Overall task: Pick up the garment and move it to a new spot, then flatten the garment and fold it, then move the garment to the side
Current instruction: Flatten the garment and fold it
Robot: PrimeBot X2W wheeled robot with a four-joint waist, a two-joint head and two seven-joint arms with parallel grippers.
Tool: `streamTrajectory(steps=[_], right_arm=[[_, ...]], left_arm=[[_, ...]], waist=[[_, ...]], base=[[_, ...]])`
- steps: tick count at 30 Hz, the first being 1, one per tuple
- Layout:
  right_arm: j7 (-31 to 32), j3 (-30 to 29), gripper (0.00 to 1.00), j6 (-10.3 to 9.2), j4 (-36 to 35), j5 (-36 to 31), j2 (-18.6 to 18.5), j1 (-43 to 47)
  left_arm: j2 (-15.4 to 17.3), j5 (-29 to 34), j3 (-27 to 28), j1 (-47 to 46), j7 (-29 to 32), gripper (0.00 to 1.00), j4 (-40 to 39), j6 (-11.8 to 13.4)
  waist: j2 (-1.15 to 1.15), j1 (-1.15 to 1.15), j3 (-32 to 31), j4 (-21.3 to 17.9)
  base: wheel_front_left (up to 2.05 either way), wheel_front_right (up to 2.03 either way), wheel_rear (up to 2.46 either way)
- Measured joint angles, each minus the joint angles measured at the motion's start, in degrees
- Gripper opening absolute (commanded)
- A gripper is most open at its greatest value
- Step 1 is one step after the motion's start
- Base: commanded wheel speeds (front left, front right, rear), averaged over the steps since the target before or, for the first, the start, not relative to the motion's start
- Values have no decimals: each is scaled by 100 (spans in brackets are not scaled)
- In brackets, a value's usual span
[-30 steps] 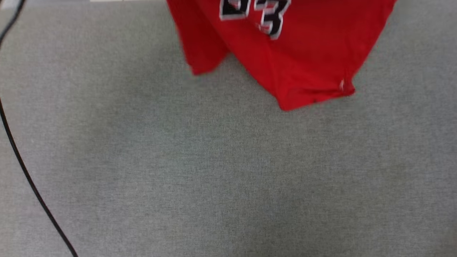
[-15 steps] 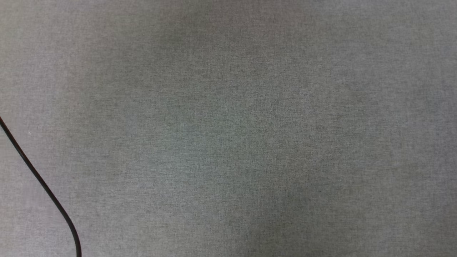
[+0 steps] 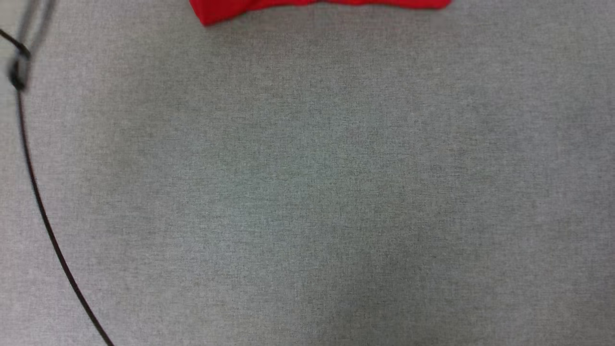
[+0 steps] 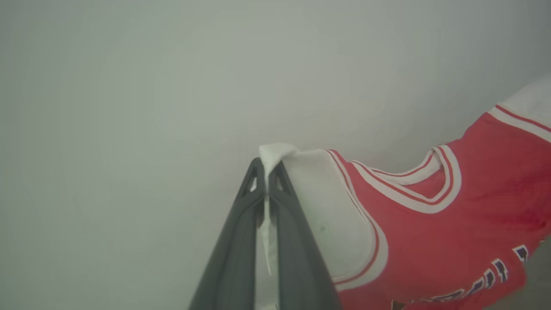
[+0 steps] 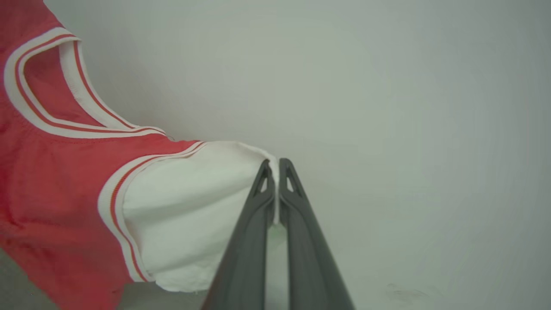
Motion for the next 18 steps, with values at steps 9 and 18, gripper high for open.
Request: streamTrajectory(steps=[9,18], right_arm=[[-668,493,0,-1,84,787,3,1523],[-1078,839,0,-1,-316,1450,-186,3167]], left_arm=[[243,-461,-308,1863,-625,0,-336,0],[424,-985,-394,4174,-911,0,-1196,422]], waist=[[0,0,-307,-71],[0,0,-899,-88]], base=[[0,0,0],[0,0,0]])
